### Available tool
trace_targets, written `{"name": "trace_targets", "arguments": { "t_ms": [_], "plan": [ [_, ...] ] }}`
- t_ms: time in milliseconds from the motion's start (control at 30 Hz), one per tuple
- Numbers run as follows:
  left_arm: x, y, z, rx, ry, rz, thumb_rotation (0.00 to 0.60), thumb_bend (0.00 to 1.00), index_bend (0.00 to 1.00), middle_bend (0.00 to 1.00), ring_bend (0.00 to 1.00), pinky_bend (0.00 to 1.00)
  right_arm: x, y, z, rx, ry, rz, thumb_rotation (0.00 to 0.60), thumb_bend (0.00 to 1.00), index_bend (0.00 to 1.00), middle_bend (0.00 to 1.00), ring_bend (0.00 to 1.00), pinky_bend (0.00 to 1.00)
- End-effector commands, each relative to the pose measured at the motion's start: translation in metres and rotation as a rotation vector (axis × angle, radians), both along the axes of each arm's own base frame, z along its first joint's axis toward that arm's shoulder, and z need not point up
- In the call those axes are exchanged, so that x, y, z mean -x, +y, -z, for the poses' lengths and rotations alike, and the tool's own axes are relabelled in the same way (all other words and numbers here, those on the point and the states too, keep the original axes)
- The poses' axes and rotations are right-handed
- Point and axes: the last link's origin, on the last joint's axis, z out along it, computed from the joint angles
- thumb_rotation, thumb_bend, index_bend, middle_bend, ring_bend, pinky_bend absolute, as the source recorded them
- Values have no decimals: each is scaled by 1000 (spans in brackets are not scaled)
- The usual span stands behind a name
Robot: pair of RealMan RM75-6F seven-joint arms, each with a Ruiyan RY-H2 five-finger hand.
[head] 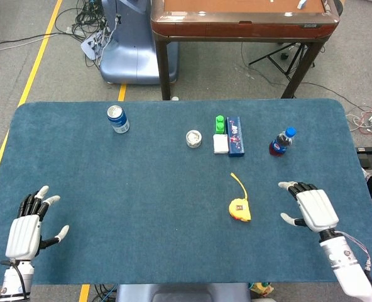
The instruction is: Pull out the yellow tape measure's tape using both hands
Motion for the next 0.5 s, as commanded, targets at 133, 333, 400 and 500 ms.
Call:
{"name": "trace_targets", "arguments": {
  "t_ms": [133, 333, 400, 500],
  "plan": [
    [1, 0, 0, -1, 3, -5, 600, 211, 228, 69, 14, 0, -4, -22, 27, -48, 77, -27, 600, 174, 174, 206, 190, 257],
    [4, 0, 0, 10, 13, -12, 600, 212, 228, 69, 14, 0, 0, -34, 52, -91, 104, -25, 600, 162, 150, 179, 168, 237],
    [4, 1, -1, 7, 11, -10, 600, 211, 228, 69, 14, 0, 0, -37, 60, -104, 117, -31, 600, 162, 150, 175, 162, 233],
    [4, 1, 0, 7, 12, -10, 600, 212, 228, 69, 14, 0, 1, -40, 71, -131, 127, -33, 600, 162, 150, 171, 158, 228]
  ]
}}
